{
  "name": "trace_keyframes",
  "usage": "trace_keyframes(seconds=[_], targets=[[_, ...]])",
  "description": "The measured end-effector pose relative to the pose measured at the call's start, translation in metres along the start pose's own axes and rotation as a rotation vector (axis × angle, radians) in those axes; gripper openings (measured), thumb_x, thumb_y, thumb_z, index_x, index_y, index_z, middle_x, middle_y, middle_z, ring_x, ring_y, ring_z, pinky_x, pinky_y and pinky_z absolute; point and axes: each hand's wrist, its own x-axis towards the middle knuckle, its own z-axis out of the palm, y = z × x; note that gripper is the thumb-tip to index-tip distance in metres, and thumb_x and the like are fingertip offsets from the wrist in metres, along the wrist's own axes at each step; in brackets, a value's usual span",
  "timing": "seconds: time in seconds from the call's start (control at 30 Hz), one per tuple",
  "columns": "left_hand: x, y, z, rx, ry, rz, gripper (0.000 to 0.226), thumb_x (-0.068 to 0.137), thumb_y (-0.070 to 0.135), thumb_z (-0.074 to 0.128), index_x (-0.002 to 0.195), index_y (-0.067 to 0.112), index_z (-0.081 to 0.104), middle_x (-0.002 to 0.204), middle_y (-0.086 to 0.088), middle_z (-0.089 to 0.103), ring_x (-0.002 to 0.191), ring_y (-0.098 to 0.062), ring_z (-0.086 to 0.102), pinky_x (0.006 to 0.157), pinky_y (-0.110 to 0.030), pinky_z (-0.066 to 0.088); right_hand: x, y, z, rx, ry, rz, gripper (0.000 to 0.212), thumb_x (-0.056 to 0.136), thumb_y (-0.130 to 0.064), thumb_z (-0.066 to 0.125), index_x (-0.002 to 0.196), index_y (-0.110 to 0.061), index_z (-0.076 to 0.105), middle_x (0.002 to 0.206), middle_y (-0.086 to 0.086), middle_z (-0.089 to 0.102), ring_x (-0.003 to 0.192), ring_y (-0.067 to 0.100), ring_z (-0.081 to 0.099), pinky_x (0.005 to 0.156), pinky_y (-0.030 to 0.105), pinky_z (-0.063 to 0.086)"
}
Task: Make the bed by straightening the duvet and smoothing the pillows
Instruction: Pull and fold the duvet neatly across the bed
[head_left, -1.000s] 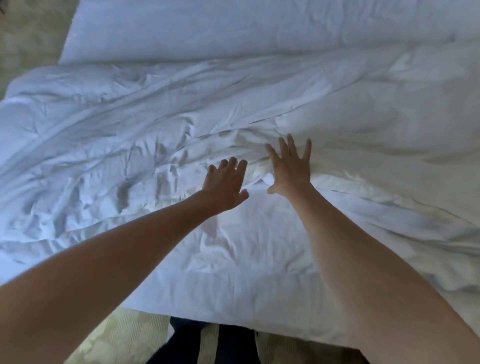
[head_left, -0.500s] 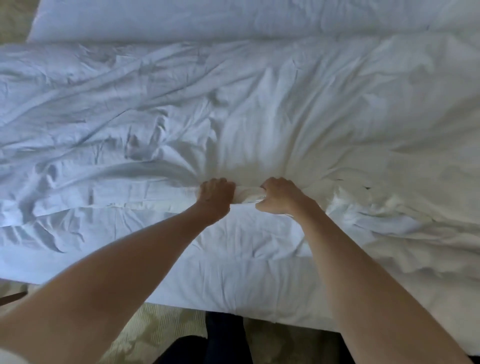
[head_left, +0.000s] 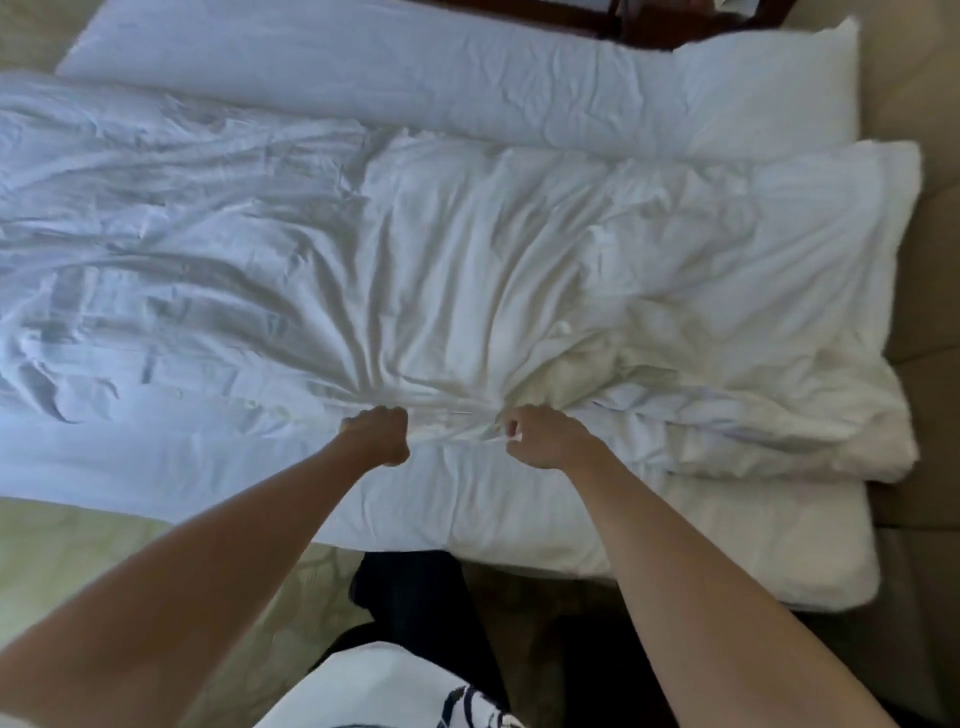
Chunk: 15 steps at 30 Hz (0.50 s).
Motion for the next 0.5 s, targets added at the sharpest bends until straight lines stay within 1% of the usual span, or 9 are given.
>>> trace_keyframes(seconds=[0.13, 0.2, 0.27, 0.4, 0.5], targets=[[-0.022, 0.054, 0.009, -0.007, 0.007, 0.076, 0.033, 0.092, 0.017, 0.047, 0.124, 0.013, 0.05, 0.126, -0.009, 0.054, 0.115, -0.029, 0.055, 0.092, -0.039, 0.042, -0.054, 0.066, 0.007, 0.046, 0.009, 0.126, 0.024, 0.094, -0.03, 0.053, 0.115, -0.019, 0.059, 0.121, 0.003, 0.053, 0.101, 0.023, 0.058, 0.08, 0.032, 0.044], [-0.031, 0.084, 0.012, 0.002, 0.039, 0.133, 0.029, 0.091, 0.019, 0.048, 0.12, 0.014, 0.052, 0.124, -0.008, 0.055, 0.112, -0.028, 0.056, 0.088, -0.037, 0.041, -0.076, 0.099, 0.009, 0.076, 0.032, 0.187, 0.021, 0.094, -0.03, 0.054, 0.111, -0.018, 0.059, 0.119, 0.004, 0.056, 0.098, 0.023, 0.06, 0.078, 0.033, 0.047], [-0.039, 0.114, 0.011, -0.003, 0.073, 0.184, 0.027, 0.091, 0.021, 0.048, 0.117, 0.015, 0.053, 0.122, -0.007, 0.056, 0.111, -0.029, 0.056, 0.085, -0.036, 0.04, -0.093, 0.13, 0.01, 0.094, 0.037, 0.237, 0.021, 0.095, -0.03, 0.053, 0.111, -0.017, 0.059, 0.117, 0.005, 0.056, 0.097, 0.024, 0.06, 0.079, 0.034, 0.049], [-0.039, 0.174, 0.007, 0.01, 0.133, 0.277, 0.029, 0.092, 0.021, 0.051, 0.119, 0.014, 0.053, 0.125, -0.006, 0.055, 0.112, -0.028, 0.056, 0.087, -0.037, 0.04, -0.107, 0.191, 0.01, 0.178, 0.067, 0.315, 0.025, 0.095, -0.032, 0.054, 0.114, -0.016, 0.058, 0.115, 0.004, 0.057, 0.097, 0.023, 0.06, 0.077, 0.031, 0.045], [-0.023, 0.226, -0.002, 0.053, 0.175, 0.348, 0.033, 0.091, 0.029, 0.057, 0.121, 0.015, 0.05, 0.127, -0.005, 0.052, 0.113, -0.028, 0.054, 0.09, -0.039, 0.039, -0.101, 0.239, 0.0, 0.364, 0.159, 0.378, 0.033, 0.094, -0.035, 0.057, 0.119, -0.014, 0.058, 0.118, 0.005, 0.057, 0.105, 0.026, 0.059, 0.08, 0.03, 0.046]])
